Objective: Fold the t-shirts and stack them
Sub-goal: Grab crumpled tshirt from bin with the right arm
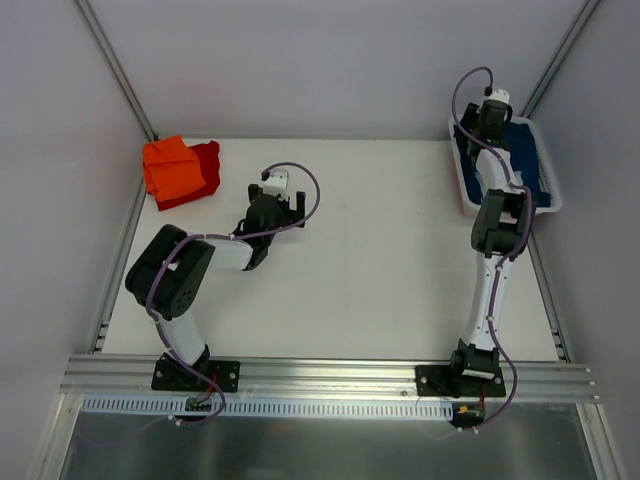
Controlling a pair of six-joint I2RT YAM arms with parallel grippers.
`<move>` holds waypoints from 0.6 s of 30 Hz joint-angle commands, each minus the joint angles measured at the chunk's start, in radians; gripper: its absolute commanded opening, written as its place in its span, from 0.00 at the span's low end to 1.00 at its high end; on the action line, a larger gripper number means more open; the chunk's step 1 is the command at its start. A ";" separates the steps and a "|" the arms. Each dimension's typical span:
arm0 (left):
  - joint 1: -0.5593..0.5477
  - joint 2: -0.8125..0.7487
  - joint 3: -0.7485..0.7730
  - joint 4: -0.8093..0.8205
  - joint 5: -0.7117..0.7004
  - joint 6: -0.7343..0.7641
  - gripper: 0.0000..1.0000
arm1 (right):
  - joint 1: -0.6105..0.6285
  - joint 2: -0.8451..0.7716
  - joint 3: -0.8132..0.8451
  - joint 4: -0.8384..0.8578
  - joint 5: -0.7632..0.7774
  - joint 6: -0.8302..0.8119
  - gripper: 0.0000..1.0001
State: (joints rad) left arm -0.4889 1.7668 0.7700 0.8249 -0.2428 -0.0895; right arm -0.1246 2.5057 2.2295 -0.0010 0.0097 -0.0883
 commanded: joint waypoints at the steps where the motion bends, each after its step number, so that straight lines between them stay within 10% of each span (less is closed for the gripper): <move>1: 0.010 -0.029 0.025 0.022 0.022 -0.009 0.98 | -0.001 0.022 0.032 0.091 -0.030 -0.016 0.46; 12: 0.010 -0.030 0.022 0.023 0.020 -0.009 0.98 | -0.004 0.054 0.029 0.124 -0.048 0.018 0.46; 18: 0.010 -0.030 0.020 0.025 0.020 -0.009 0.98 | -0.004 0.053 0.021 0.125 -0.047 0.039 0.03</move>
State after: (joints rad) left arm -0.4889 1.7668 0.7700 0.8246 -0.2420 -0.0895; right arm -0.1333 2.5595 2.2295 0.0826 -0.0196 -0.0689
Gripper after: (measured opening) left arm 0.984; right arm 0.091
